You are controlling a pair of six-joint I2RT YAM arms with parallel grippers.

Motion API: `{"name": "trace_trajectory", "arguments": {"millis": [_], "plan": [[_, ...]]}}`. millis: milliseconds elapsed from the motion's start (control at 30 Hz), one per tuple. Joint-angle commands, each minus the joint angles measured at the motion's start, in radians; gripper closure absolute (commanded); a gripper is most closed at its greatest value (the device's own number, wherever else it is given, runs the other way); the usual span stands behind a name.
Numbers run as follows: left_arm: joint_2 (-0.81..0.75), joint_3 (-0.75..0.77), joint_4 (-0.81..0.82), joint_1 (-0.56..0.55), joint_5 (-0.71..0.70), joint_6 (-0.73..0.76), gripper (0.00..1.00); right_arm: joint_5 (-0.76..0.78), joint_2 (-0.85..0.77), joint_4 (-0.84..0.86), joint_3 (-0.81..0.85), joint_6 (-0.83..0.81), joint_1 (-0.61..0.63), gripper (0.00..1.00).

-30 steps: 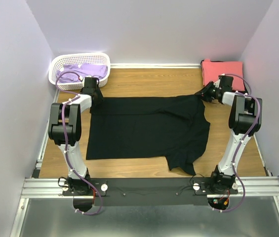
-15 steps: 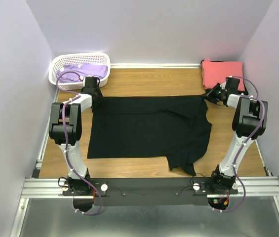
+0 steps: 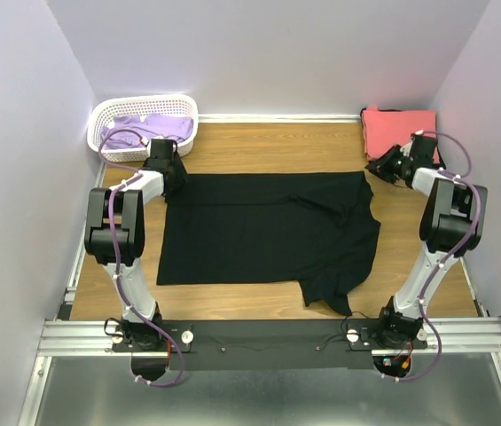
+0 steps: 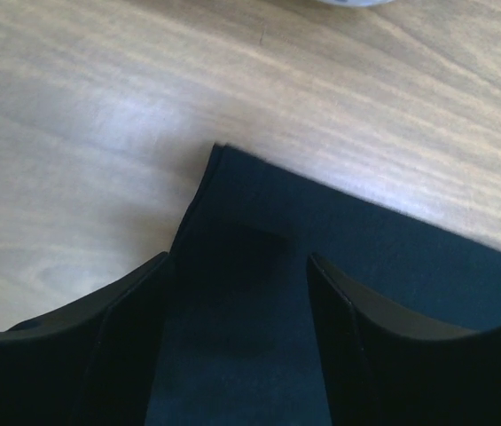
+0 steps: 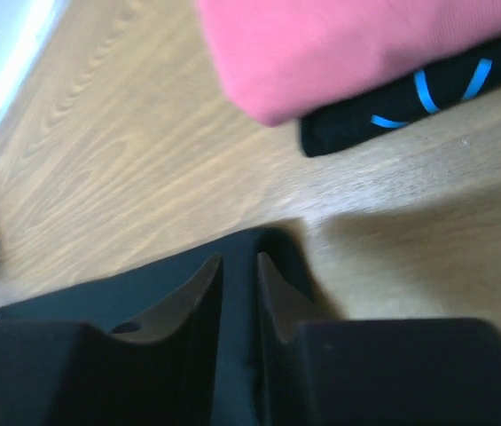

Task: Fold and stack the t-shirts
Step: Fold the tshirt

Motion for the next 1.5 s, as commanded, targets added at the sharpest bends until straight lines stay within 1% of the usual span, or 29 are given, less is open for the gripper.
{"name": "trace_trajectory", "arguments": {"millis": [0,33,100,133,233,267,367,500,600,667,700,800,933,1000,1133,1167,1200,1233,1267,1300,1333,1367,1400,1433,1467], "plan": [[-0.107,-0.042,-0.017,-0.001,-0.011,-0.001,0.3,0.032,-0.153,-0.038,-0.036,-0.053,-0.006,0.65],[-0.115,-0.054,-0.018,-0.001,-0.007,-0.004,0.31,0.032,-0.196,-0.069,-0.048,-0.057,-0.001,0.63],[-0.125,-0.071,-0.017,-0.002,0.004,-0.013,0.34,0.018,-0.233,-0.08,-0.072,-0.062,0.011,0.63],[-0.127,-0.088,-0.015,-0.002,0.007,-0.022,0.39,-0.026,-0.263,-0.088,-0.1,-0.056,0.022,0.63],[-0.122,-0.123,-0.006,-0.004,0.018,-0.039,0.45,-0.112,-0.291,-0.088,-0.157,-0.027,0.054,0.63],[-0.115,-0.131,-0.006,-0.004,0.022,-0.044,0.48,-0.12,-0.299,-0.088,-0.169,-0.025,0.063,0.63],[-0.104,-0.151,-0.004,-0.004,0.029,-0.054,0.5,-0.111,-0.282,-0.085,-0.209,-0.025,0.065,0.64],[-0.119,-0.175,-0.006,-0.004,0.001,-0.065,0.52,-0.066,-0.229,-0.082,-0.212,-0.036,0.063,0.67],[-0.13,-0.194,-0.012,-0.004,-0.03,-0.071,0.52,-0.052,-0.152,-0.068,-0.215,-0.034,0.05,0.69],[-0.133,-0.203,-0.017,-0.002,-0.04,-0.073,0.52,-0.034,-0.118,-0.05,-0.23,-0.025,0.028,0.72],[-0.132,-0.206,-0.018,-0.002,-0.045,-0.076,0.52,-0.035,-0.109,-0.018,-0.244,-0.022,0.019,0.72],[-0.132,-0.209,-0.023,-0.002,-0.051,-0.084,0.53,-0.039,-0.07,-0.008,-0.256,-0.028,-0.022,0.72],[-0.138,-0.209,-0.03,-0.001,-0.063,-0.088,0.52,0.007,-0.087,-0.011,-0.267,-0.03,-0.044,0.72],[-0.15,-0.206,-0.036,0.001,-0.074,-0.085,0.52,0.023,-0.127,-0.015,-0.273,-0.037,-0.046,0.72],[-0.196,-0.197,-0.04,0.002,-0.077,-0.076,0.43,-0.002,-0.224,-0.036,-0.28,-0.062,-0.039,0.71],[-0.208,-0.194,-0.04,0.002,-0.074,-0.073,0.38,-0.002,-0.248,-0.038,-0.284,-0.073,-0.029,0.7],[-0.242,-0.191,-0.041,0.001,-0.07,-0.068,0.35,0.023,-0.309,-0.088,-0.284,-0.106,0.006,0.69],[-0.262,-0.189,-0.04,-0.002,-0.07,-0.064,0.33,0.046,-0.337,-0.108,-0.283,-0.125,0.031,0.69],[-0.282,-0.189,-0.04,-0.01,-0.074,-0.059,0.29,0.07,-0.366,-0.131,-0.283,-0.145,0.058,0.67],[-0.329,-0.188,-0.041,-0.015,-0.077,-0.044,0.24,0.095,-0.4,-0.149,-0.284,-0.184,0.123,0.66],[-0.352,-0.189,-0.044,-0.019,-0.083,-0.036,0.21,0.166,-0.456,-0.183,-0.287,-0.201,0.158,0.65],[-0.377,-0.191,-0.046,-0.024,-0.086,-0.029,0.16,0.2,-0.489,-0.192,-0.293,-0.218,0.193,0.64],[-0.427,-0.194,-0.047,-0.033,-0.097,-0.021,0.15,0.227,-0.518,-0.2,-0.309,-0.237,0.23,0.64],[-0.453,-0.211,-0.047,-0.042,-0.105,-0.007,0.14,0.254,-0.541,-0.209,-0.315,-0.272,0.299,0.63],[-0.479,-0.221,-0.047,-0.05,-0.112,0.001,0.11,0.291,-0.585,-0.223,-0.322,-0.292,0.333,0.63]]}}
